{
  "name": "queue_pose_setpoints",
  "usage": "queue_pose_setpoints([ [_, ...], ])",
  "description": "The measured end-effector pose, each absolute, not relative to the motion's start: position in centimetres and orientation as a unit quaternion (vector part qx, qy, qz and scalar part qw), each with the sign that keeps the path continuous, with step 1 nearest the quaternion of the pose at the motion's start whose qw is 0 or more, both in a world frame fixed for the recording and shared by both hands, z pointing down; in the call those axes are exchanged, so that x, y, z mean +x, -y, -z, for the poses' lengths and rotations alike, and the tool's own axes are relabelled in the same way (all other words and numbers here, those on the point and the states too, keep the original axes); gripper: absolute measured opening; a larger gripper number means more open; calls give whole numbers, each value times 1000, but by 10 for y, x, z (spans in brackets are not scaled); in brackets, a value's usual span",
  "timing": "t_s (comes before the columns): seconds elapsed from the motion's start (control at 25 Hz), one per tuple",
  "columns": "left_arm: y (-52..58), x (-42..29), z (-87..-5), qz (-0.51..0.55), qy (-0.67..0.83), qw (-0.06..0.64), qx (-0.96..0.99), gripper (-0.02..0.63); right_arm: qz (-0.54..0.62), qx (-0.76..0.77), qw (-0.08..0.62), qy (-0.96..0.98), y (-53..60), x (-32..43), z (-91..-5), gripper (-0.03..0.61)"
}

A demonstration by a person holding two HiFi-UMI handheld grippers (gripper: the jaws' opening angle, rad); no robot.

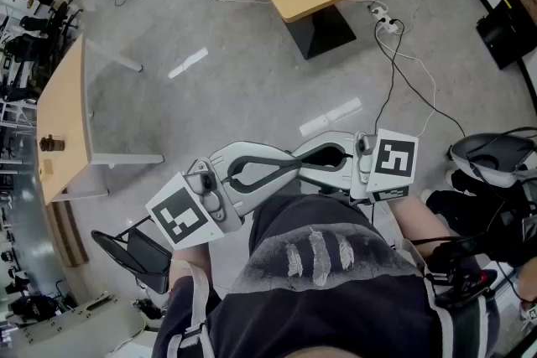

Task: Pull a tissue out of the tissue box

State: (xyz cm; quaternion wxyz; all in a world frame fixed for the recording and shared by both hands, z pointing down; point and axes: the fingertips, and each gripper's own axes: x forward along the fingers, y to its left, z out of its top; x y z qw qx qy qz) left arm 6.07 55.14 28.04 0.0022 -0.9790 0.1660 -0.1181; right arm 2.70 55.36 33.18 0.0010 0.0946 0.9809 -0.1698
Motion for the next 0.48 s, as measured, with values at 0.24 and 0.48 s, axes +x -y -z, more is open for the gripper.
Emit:
queue_pose_setpoints([
  [0.24, -541, 37, -276, 65, -152, -9, -986, 0, 173, 114, 21, -978, -549, 12, -311, 0],
  [0.48, -497, -14, -272, -5, -195, -78, -978, -2, 158, 114, -12, -981, -516, -48, -303, 0],
])
